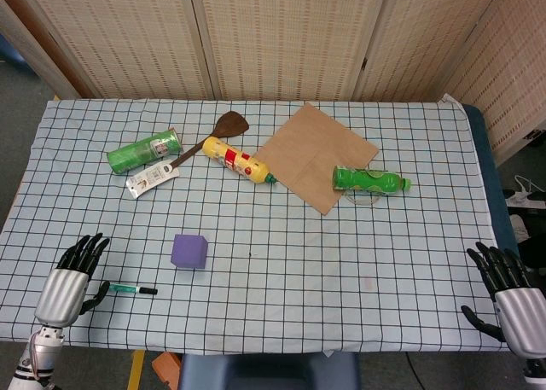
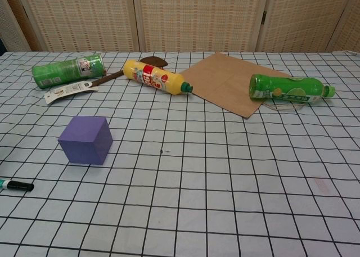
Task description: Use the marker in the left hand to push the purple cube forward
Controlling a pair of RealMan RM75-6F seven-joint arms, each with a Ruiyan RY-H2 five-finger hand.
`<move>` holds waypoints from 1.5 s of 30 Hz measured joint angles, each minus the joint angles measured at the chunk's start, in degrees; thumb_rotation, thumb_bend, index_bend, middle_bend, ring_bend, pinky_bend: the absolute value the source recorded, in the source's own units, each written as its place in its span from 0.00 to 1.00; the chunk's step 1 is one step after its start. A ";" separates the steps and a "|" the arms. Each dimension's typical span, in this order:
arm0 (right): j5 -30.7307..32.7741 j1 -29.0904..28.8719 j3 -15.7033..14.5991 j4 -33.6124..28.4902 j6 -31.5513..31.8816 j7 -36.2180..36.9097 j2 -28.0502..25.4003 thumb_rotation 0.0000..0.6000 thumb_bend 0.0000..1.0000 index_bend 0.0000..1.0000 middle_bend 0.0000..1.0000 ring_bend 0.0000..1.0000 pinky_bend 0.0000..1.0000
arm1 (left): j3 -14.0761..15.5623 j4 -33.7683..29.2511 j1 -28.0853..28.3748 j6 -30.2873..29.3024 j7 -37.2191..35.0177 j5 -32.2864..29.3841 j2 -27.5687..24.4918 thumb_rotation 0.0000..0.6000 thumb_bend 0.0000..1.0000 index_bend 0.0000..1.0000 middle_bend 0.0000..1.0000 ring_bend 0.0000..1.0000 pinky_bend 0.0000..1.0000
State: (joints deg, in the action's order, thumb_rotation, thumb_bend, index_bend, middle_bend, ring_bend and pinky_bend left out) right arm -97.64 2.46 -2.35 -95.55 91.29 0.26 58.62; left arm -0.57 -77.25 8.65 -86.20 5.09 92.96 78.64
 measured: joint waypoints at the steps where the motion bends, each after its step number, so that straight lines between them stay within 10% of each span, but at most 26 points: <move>1: 0.00 -0.14 0.01 0.02 -0.26 -0.25 0.13 1.00 0.13 0.00 0.00 0.00 0.00 | 0.11 -0.32 0.02 0.58 0.33 -0.34 -0.09 1.00 0.37 0.00 0.00 0.00 0.18; 7: 0.61 -0.32 0.11 0.13 -0.67 -0.53 0.23 1.00 0.13 0.00 0.00 0.00 0.00 | 0.78 -2.28 0.41 3.29 3.73 -1.56 -0.39 1.00 0.37 0.00 0.00 0.02 0.23; 12: 0.89 0.10 0.28 0.30 0.32 -0.17 0.14 1.00 0.13 0.00 0.00 0.00 0.00 | 2.64 -1.09 0.69 4.21 6.40 0.20 0.03 1.00 0.37 0.11 0.23 0.38 0.71; 16: 1.02 0.14 0.29 0.10 0.24 -0.78 0.29 1.00 0.13 0.00 0.00 0.00 0.00 | 3.73 2.36 0.82 4.63 7.66 1.49 1.29 1.00 0.37 0.23 0.34 0.57 0.87; 45: 1.82 -1.01 -0.10 -1.10 -3.08 -6.92 1.95 1.00 0.13 0.00 0.00 0.00 0.00 | 5.35 25.11 3.19 7.32 5.10 2.72 12.09 1.00 0.38 0.50 0.49 0.66 0.92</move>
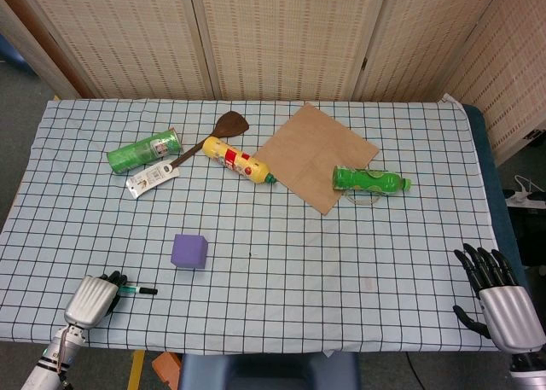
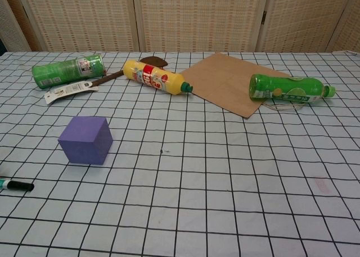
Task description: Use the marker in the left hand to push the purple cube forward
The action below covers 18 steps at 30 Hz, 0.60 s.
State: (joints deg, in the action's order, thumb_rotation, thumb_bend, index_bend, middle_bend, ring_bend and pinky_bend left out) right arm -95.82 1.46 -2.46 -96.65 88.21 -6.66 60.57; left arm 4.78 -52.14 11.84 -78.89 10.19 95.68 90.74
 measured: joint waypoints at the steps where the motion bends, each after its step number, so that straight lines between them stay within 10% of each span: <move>1: -0.02 0.04 -0.01 0.01 0.10 0.00 -0.01 1.00 0.13 0.00 0.00 0.00 0.00 | 0.01 0.29 0.05 -0.07 -0.04 0.03 0.15 1.00 0.38 0.52 0.50 0.67 0.92; 18: 0.16 0.25 0.01 0.00 0.49 -0.29 0.12 1.00 0.13 0.00 0.00 0.00 0.00 | -1.00 4.51 0.72 -5.19 -4.99 0.73 1.75 1.00 0.63 0.78 0.79 0.76 0.98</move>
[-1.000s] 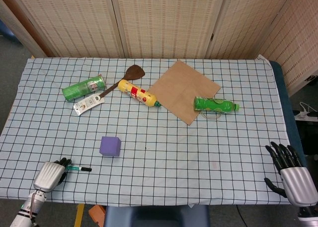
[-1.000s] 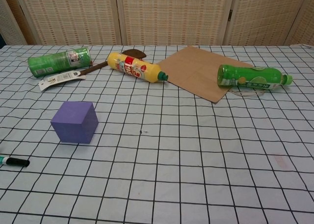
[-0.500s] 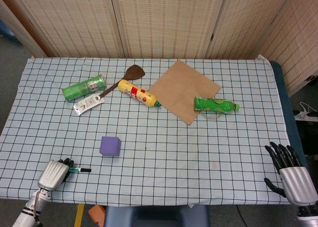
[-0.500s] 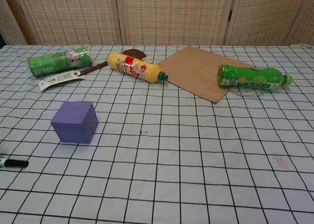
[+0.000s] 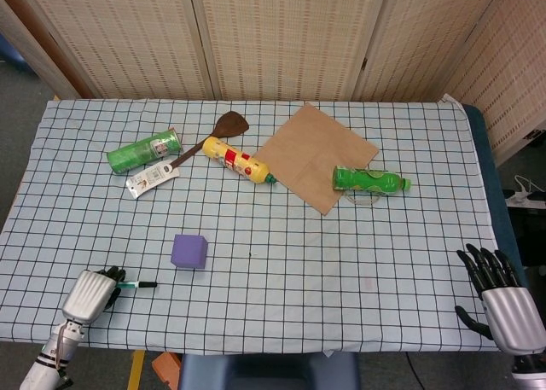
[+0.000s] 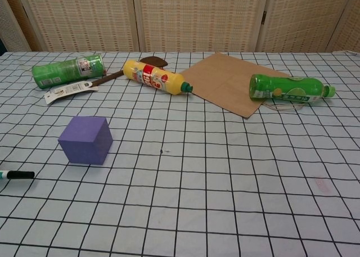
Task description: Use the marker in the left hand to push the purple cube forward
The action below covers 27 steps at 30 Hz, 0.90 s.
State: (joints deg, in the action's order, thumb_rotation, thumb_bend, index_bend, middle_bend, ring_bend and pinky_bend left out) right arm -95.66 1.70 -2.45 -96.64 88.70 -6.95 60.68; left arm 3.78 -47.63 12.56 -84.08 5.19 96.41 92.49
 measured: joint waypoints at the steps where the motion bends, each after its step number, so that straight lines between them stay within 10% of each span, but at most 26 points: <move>1: 0.09 -0.07 0.04 0.00 -0.13 -0.17 0.08 1.00 0.13 0.00 0.00 0.00 0.00 | -0.21 0.45 0.19 -0.36 -0.81 0.07 0.01 1.00 0.63 0.78 0.79 0.76 0.98; 12: 1.31 -0.59 0.33 -0.30 -1.61 -2.42 0.90 1.00 0.13 0.00 0.00 0.00 0.00 | -1.74 9.06 4.86 0.03 -15.88 0.28 -1.04 1.00 0.65 0.79 0.80 0.81 1.00; 27: 2.09 -0.72 0.58 -0.43 -1.96 -4.02 1.62 1.00 0.13 0.00 0.00 0.00 0.00 | -0.47 17.81 10.28 5.61 -18.72 0.75 1.99 1.00 0.65 0.80 0.80 0.81 1.00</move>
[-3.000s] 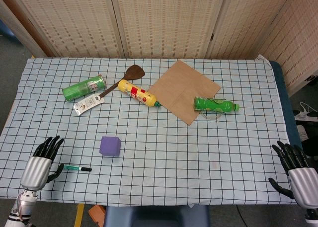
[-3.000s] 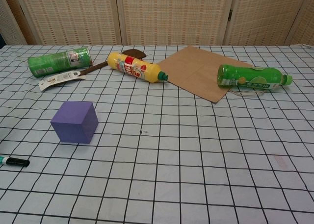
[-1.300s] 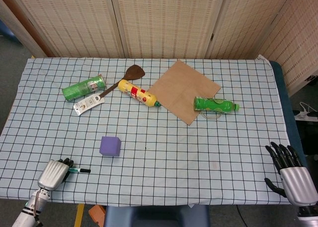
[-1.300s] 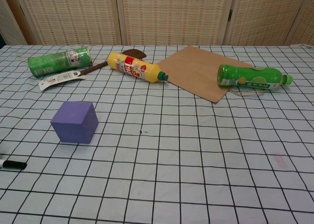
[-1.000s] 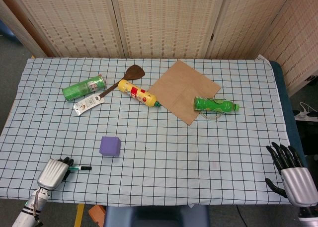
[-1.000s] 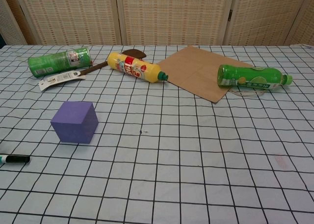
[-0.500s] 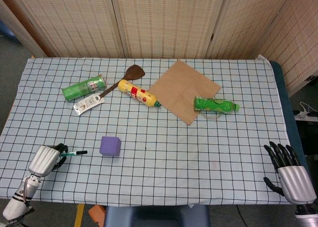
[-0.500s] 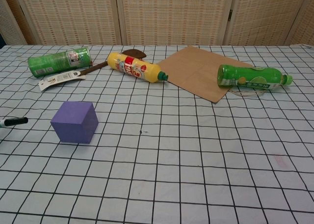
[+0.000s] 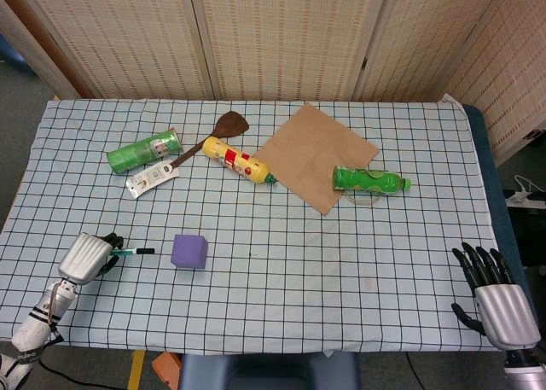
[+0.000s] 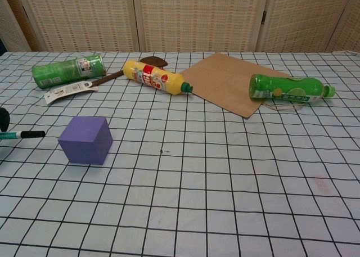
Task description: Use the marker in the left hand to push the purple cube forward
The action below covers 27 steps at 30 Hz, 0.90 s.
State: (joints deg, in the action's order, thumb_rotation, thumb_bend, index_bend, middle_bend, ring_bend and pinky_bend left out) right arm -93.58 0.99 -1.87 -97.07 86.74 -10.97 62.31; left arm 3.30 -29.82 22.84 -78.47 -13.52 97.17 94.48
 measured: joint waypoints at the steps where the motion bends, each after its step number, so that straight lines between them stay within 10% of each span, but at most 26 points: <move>1: 0.06 -0.09 -0.03 -0.02 -0.18 -0.01 -0.01 1.00 0.13 0.00 0.00 0.00 0.00 | 0.05 0.05 0.22 0.16 0.17 0.03 0.10 1.00 0.65 0.80 0.80 0.81 1.00; 27: -0.67 0.18 -0.43 0.07 1.02 4.56 -2.23 1.00 0.13 0.00 0.00 0.00 0.00 | -1.81 -20.62 7.98 5.77 19.41 -0.48 -1.39 1.00 0.65 0.80 0.80 0.81 1.00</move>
State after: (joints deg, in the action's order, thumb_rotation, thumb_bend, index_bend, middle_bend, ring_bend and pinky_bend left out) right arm -94.25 1.17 -2.30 -97.01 87.77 -6.41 60.07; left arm 1.49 -50.44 30.82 -72.70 5.88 96.69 93.09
